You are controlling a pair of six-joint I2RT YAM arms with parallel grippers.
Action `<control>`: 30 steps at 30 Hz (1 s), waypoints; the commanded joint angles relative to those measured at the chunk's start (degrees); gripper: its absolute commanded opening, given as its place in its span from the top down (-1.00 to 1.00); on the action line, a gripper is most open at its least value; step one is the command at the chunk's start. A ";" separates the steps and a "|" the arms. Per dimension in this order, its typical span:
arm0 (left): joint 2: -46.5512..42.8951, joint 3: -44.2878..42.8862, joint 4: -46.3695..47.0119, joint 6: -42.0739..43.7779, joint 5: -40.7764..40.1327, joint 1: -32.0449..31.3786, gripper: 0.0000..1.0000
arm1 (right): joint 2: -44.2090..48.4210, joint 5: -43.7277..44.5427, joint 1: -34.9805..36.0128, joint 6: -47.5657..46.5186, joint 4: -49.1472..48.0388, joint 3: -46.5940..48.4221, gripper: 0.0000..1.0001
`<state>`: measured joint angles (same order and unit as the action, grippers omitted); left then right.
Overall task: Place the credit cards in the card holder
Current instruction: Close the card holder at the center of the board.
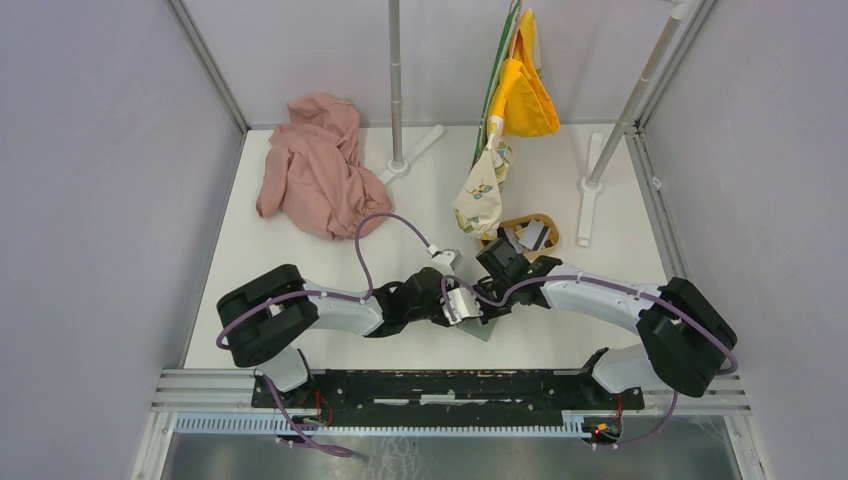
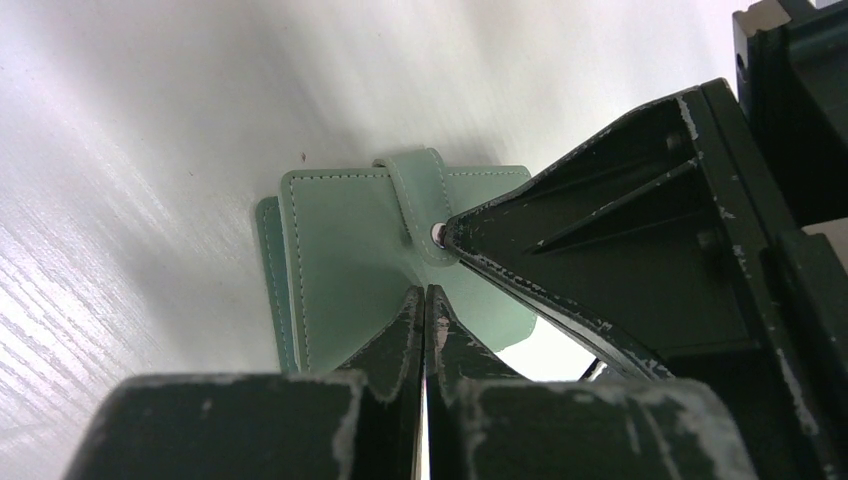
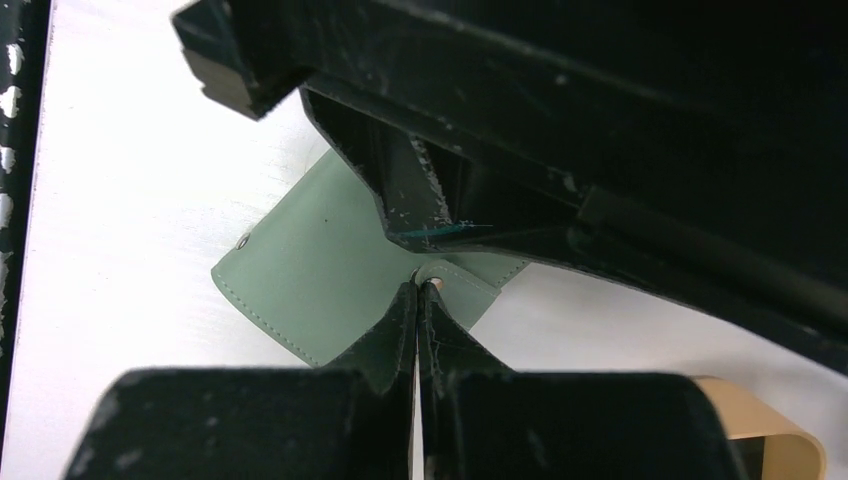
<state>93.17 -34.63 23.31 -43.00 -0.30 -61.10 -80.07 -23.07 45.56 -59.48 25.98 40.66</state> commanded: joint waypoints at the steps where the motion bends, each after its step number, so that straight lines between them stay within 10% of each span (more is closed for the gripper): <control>1: 1.28 0.91 0.78 0.03 0.02 0.41 0.96 | -2.79 1.12 2.05 0.86 4.34 -2.43 1.00; 30: 0.15 3.14 3.24 -0.94 3.17 2.35 0.96 | -6.14 5.18 9.37 -2.24 8.64 -4.49 1.00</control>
<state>93.27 -32.40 27.42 -43.05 3.09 -59.42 -81.38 -13.23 52.58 -60.82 26.92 41.36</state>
